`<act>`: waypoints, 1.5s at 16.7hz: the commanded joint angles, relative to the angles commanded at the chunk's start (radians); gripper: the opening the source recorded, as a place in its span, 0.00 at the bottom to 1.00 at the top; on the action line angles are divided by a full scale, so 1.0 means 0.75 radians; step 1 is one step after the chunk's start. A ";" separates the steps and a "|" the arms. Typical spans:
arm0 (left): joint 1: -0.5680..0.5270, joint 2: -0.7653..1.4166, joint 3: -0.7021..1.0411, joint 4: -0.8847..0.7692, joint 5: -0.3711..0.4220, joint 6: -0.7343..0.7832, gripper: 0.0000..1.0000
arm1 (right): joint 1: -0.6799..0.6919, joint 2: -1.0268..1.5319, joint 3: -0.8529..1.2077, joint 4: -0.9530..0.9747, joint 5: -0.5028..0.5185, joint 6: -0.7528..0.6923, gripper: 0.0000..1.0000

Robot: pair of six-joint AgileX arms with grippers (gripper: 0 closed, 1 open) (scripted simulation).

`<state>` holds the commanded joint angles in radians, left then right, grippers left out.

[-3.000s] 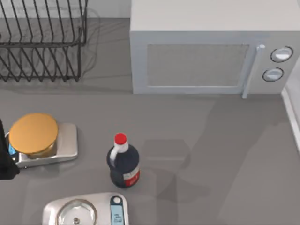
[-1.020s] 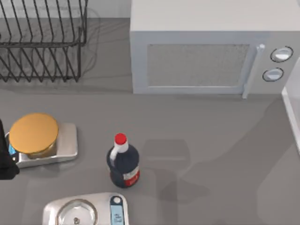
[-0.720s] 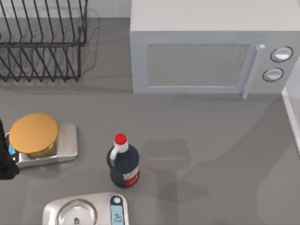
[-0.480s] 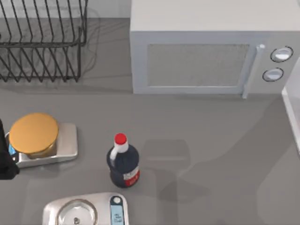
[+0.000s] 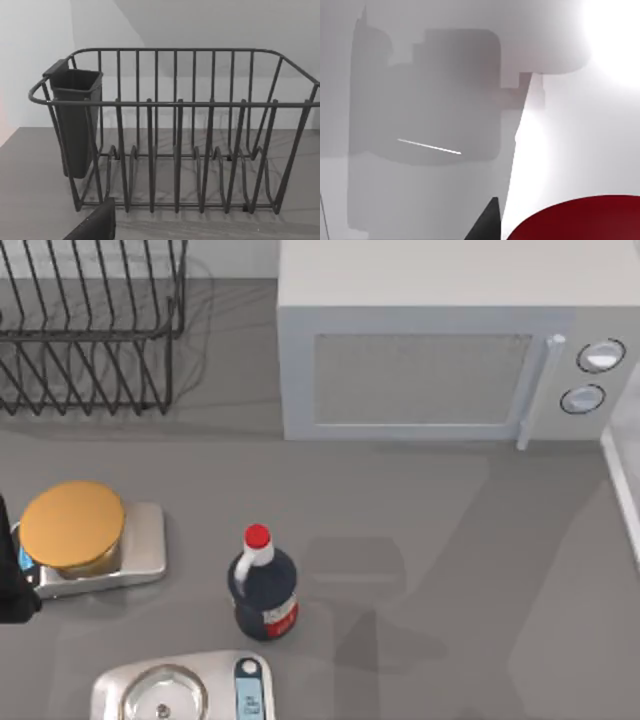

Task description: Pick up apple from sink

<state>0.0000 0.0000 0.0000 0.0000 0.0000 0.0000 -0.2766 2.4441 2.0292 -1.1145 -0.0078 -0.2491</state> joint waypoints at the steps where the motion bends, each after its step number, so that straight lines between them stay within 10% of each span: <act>1: 0.000 0.000 0.000 0.000 0.000 0.000 1.00 | -0.001 -0.010 0.095 -0.118 0.000 -0.001 0.00; 13: 0.000 0.000 0.000 0.000 0.000 0.000 1.00 | 0.000 -0.114 0.643 -0.743 -0.001 -0.002 0.00; 25: 0.000 0.000 0.000 0.000 0.000 0.000 1.00 | 0.542 -0.570 0.088 -0.658 0.001 0.542 0.00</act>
<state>0.0000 0.0000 0.0000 0.0000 0.0000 0.0000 0.1299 2.0163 2.0955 -1.6080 -0.0069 0.1570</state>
